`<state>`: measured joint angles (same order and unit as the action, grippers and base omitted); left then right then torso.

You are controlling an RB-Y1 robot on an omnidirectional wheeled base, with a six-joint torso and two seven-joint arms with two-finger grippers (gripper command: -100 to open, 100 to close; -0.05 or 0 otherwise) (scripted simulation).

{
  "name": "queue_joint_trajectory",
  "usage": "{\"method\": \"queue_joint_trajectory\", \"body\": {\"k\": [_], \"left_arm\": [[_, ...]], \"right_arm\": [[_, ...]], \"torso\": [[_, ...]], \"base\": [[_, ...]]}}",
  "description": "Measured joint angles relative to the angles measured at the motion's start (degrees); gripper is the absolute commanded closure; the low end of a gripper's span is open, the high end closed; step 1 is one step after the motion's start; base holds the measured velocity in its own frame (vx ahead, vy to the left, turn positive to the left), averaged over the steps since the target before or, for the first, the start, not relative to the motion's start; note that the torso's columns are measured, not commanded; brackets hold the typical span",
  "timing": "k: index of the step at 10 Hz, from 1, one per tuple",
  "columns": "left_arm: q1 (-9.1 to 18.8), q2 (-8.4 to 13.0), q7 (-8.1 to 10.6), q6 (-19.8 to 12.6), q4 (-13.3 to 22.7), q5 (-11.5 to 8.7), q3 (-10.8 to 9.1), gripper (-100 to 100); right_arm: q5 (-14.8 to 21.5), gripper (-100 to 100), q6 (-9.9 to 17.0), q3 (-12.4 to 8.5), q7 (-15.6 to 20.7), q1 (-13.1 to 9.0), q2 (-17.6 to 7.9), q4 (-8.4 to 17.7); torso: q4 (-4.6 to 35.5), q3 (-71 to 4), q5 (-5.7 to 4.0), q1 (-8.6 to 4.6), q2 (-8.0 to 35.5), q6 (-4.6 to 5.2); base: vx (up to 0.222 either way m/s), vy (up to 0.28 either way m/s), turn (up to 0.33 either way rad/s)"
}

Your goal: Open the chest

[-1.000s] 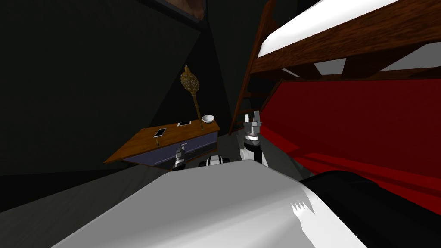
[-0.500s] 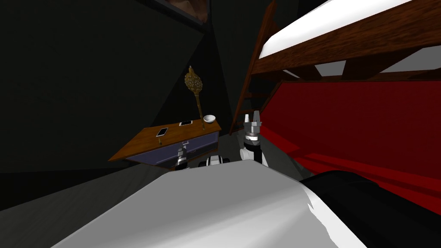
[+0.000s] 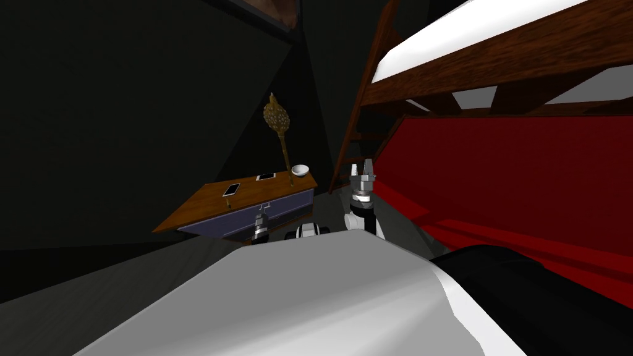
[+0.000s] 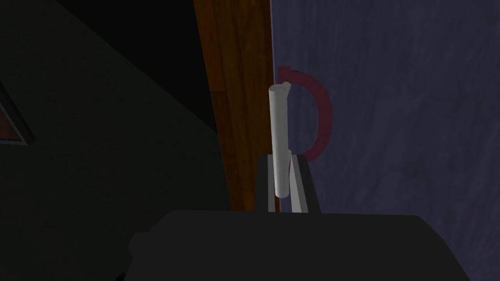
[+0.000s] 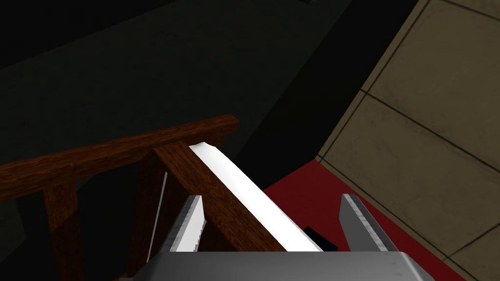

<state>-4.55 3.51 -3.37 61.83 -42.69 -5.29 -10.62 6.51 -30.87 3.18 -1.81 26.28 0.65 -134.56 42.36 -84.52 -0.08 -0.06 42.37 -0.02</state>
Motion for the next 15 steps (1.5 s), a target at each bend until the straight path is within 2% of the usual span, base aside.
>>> {"method": "queue_joint_trajectory", "body": {"k": [5, 10, 11, 12, 14, 15], "left_arm": [[1.21, 0.71, 0.48, -2.99, -1.17, 0.03, 0.17, 100], [0.98, 0.97, 0.77, -3.87, -2.01, 0.19, 0.44, 100], [1.08, 0.98, 0.79, -3.91, -2.02, 0.24, 0.52, -100], [1.53, 1.23, 0.85, -5.66, -3.63, 0.24, 0.51, -100], [3.92, 2.39, 1.37, -8.83, -3.7, 0.02, 0.2, -100], [5.94, 3.05, 1.53, -9.71, -2.45, -0.13, -0.05, -100]], "right_arm": [[0.0, 0, 0.0, 0.0, 0.0, -0.02, 0.0, 0.0], [0.0, 0, 0.0, 0.01, 0.0, -0.02, 0.01, 0.0], [0.0, 0, 0.0, 0.01, 0.0, -0.02, 0.01, 0.0], [0.0, 0, 0.0, 0.01, 0.0, -0.01, 0.01, 0.01], [0.0, 0, 0.0, 0.0, 0.0, 0.0, 0.0, 0.0], [0.0, 0, 0.0, 0.0, 0.0, 0.0, 0.0, 0.0]], "torso": [[0.21, 0.0, -0.2, -0.04, 0.09, -0.07], [0.15, 0.08, -0.12, -0.16, 0.18, 0.02], [0.2, 0.08, -0.15, -0.11, 0.21, 0.01], [0.08, -0.01, -0.07, -0.06, -0.02, 0.02], [0.0, -0.18, -0.02, 0.05, -0.3, 0.05], [-0.04, -0.14, 0.02, 0.06, -0.24, 0.05]], "base": [[-0.162, -0.053, 0.024], [-0.164, -0.059, 0.028], [-0.139, -0.039, 0.046], [-0.091, -0.042, 0.046], [-0.073, -0.038, 0.037], [-0.041, -0.021, 0.003]]}}
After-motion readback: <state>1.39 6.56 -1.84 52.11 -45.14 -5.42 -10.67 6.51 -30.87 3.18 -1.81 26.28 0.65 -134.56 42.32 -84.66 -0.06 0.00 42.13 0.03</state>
